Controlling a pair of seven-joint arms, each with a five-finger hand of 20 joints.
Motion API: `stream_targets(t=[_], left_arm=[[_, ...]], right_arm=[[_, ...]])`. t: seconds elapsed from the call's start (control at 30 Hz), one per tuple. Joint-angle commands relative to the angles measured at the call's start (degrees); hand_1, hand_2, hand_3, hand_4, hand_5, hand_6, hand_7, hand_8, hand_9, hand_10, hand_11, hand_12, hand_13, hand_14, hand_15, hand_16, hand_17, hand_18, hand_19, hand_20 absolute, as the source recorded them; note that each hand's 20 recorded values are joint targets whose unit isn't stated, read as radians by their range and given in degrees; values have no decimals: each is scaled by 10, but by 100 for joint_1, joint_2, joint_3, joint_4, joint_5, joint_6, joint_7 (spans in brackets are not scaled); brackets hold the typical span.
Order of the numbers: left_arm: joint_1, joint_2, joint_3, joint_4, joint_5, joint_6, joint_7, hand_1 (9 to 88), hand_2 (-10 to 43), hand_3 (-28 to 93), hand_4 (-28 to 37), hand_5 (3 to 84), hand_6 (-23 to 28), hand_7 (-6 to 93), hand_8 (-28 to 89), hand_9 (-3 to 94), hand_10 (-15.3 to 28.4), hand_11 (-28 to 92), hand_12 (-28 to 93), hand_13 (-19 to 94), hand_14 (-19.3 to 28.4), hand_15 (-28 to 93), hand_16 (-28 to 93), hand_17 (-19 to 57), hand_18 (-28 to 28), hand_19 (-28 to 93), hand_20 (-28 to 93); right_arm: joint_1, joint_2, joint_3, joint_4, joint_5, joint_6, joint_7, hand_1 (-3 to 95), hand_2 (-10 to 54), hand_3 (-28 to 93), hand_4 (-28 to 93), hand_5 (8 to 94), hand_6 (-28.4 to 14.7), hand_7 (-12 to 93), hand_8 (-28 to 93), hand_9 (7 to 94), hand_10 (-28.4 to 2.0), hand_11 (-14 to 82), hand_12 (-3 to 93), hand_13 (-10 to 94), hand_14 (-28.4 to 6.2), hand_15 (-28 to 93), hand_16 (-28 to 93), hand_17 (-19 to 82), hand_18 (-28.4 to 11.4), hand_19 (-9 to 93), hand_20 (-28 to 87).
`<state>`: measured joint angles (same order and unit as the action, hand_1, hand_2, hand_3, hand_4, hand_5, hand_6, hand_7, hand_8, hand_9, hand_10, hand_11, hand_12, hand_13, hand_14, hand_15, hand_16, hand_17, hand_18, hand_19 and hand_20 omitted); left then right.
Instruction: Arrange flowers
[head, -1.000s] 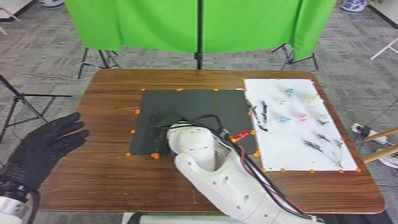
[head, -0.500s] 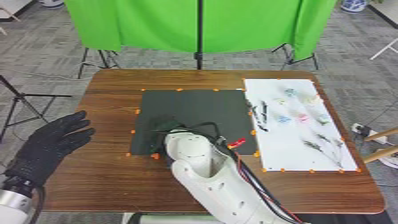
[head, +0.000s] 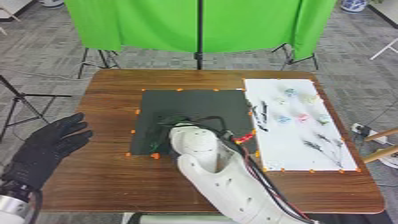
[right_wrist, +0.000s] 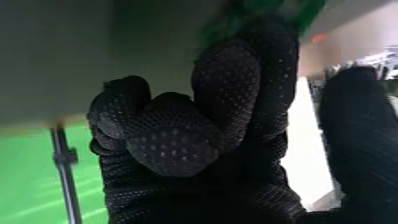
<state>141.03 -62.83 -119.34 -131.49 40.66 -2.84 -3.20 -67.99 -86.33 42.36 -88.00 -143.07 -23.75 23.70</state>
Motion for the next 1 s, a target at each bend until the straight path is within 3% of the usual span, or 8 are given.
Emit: stream_targets(t=[0.03, 0.17, 0.33, 0.43, 0.6, 0.7, 0.77, 1.0], left_arm=[[247, -211, -44, -50, 30, 111, 155, 298, 20, 685, -236, 395, 40, 186, -100, 352, 109, 242, 165, 283, 149, 373, -24, -55, 219, 511, 11], [375, -260, -88, -97, 20, 150, 250, 299, 21, 684, -238, 396, 41, 186, -100, 352, 112, 244, 165, 282, 150, 376, -23, -55, 219, 512, 13], [450, -275, -106, -124, 10, 180, 295, 298, 22, 684, -235, 399, 44, 190, -102, 353, 116, 252, 165, 281, 153, 387, -23, -56, 220, 514, 15], [360, -246, -108, -103, 46, 148, 267, 298, 22, 684, -234, 399, 44, 191, -103, 353, 117, 253, 163, 281, 153, 390, -25, -56, 220, 514, 15], [457, -265, -126, -126, 52, 162, 329, 298, 24, 683, -234, 400, 45, 192, -104, 353, 118, 256, 162, 281, 153, 394, -27, -56, 220, 514, 15], [505, -270, -147, -131, 62, 153, 362, 296, 23, 684, -234, 399, 45, 192, -105, 353, 118, 257, 161, 281, 153, 396, -27, -56, 220, 514, 14], [485, -229, -155, -126, 59, 165, 394, 296, 23, 684, -234, 398, 44, 192, -105, 353, 118, 257, 161, 281, 154, 397, -28, -56, 221, 515, 14], [497, -255, -207, -115, 94, 73, 328, 293, 23, 688, -237, 394, 44, 201, -109, 350, 119, 264, 159, 278, 155, 405, -33, -59, 222, 519, 13]], right_arm=[[225, 789, 855, -1008, 629, -330, -171, 100, 39, 761, -282, 840, 2, 597, -158, 937, -80, 455, 251, 924, -47, 637, 297, 456, -212, 932, 252], [269, 1667, 1434, -1371, 1020, -134, 70, 98, 52, 742, -282, 792, -9, 566, -173, 919, -95, 407, 313, 864, -58, 672, 294, 399, -212, 927, 233], [239, 2763, 2141, -1819, 2250, -420, 751, 138, 53, 730, -269, 762, -22, 495, -182, 863, -109, 426, 312, 811, -76, 695, 278, 358, -206, 900, 223], [-100, 3490, 2498, -2138, 1957, -350, 728, 150, 56, 728, -261, 771, -26, 436, -179, 859, -112, 424, 306, 802, -81, 696, 267, 354, -205, 896, 220], [-1033, 4310, 3356, -2497, 2020, -463, 1110, 150, 42, 737, -268, 757, -26, 416, -178, 833, -115, 427, 307, 787, -80, 694, 266, 343, -205, 888, 221], [-1921, 4607, 3999, -2744, 1690, -432, 1112, 159, 31, 736, -272, 727, -37, 356, -182, 794, -126, 429, 305, 763, -84, 689, 260, 339, -205, 877, 220], [-2445, 4675, 4427, -2846, 1507, -710, 1191, 168, 21, 738, -273, 720, -36, 353, -179, 781, -126, 430, 305, 751, -85, 686, 257, 336, -204, 875, 219], [-3960, 4685, 5600, -2982, 1541, -622, 1652, 231, -55, 693, -282, 688, -30, 377, -186, 750, -122, 446, 291, 725, -83, 685, 236, 330, -200, 869, 226]])
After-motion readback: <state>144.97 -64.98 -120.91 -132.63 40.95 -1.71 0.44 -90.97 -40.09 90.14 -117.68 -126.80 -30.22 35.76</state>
